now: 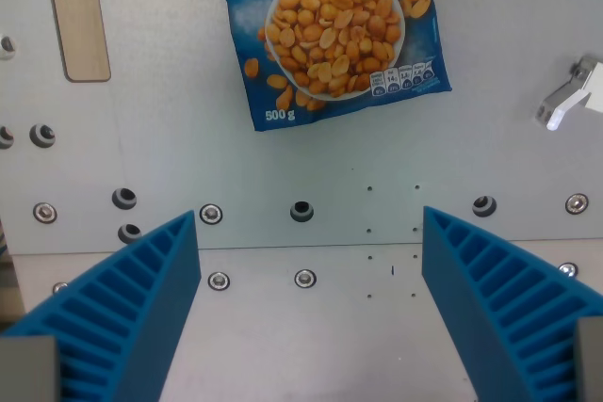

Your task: Move in gripper negative y

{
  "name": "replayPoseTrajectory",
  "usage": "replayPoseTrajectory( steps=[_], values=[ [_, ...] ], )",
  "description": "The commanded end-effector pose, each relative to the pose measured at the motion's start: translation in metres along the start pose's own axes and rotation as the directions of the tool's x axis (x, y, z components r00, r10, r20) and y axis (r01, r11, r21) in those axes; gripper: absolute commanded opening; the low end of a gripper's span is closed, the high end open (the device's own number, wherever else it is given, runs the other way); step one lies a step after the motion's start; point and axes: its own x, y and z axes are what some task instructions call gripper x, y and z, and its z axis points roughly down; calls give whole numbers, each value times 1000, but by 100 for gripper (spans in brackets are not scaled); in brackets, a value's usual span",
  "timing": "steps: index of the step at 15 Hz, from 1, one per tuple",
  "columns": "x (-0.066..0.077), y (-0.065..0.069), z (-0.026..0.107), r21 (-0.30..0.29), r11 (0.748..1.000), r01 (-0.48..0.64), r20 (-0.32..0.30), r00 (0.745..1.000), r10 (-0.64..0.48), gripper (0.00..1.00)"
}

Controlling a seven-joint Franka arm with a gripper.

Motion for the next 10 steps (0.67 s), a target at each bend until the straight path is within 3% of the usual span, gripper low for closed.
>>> replayPoseTrajectory(
  steps=[1,10],
  values=[
    [0,-5,-3,0,1000,-1,-6,1000,1,100],
    [0,-50,-3,0,1000,-1,-6,1000,1,100]
  ],
)
